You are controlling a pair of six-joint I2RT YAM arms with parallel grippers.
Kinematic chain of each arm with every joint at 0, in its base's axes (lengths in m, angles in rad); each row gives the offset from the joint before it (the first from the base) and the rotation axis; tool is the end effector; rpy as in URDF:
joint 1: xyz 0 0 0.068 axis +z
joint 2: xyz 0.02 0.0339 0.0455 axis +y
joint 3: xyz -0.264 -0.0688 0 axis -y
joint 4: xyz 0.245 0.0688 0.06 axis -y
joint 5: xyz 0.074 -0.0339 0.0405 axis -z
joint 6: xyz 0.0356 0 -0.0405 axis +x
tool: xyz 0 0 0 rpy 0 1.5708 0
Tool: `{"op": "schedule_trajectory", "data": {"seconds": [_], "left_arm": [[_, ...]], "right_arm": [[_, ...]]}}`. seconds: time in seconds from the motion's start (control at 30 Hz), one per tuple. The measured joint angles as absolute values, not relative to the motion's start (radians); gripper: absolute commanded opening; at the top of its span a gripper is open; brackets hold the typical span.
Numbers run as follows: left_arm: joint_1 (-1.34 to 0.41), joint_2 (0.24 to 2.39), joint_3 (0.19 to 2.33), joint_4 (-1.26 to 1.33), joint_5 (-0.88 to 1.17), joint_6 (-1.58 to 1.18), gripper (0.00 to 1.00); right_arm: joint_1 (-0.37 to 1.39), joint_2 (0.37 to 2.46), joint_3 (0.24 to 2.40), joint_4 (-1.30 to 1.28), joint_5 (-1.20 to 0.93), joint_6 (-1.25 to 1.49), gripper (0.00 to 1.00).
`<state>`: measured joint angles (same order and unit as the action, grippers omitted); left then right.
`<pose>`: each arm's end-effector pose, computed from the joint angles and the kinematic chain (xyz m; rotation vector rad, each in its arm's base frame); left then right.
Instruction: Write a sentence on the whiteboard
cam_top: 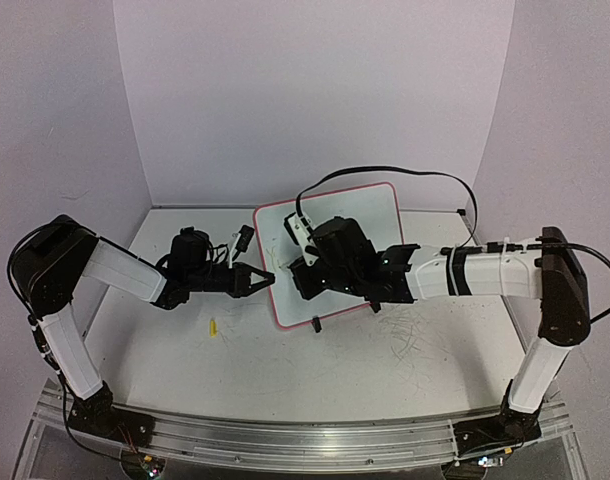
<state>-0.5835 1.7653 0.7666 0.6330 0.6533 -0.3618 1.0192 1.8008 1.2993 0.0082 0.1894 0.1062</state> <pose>0.2799 -0.2107 0.1624 0.6893 1.9497 -1.2382 0.2257 0.3541 0.2538 -0.8144 1.9274 0.4983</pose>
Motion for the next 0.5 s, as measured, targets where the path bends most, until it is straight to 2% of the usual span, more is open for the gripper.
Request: {"op": "schedule_trajectory", "data": {"seconds": [0.5], "left_arm": [[-0.583, 1.765, 0.767, 0.629, 0.653, -0.358, 0.0]], "right_arm": [[1.024, 1.8, 1.291, 0.008, 0.209, 0.112, 0.0]]}}
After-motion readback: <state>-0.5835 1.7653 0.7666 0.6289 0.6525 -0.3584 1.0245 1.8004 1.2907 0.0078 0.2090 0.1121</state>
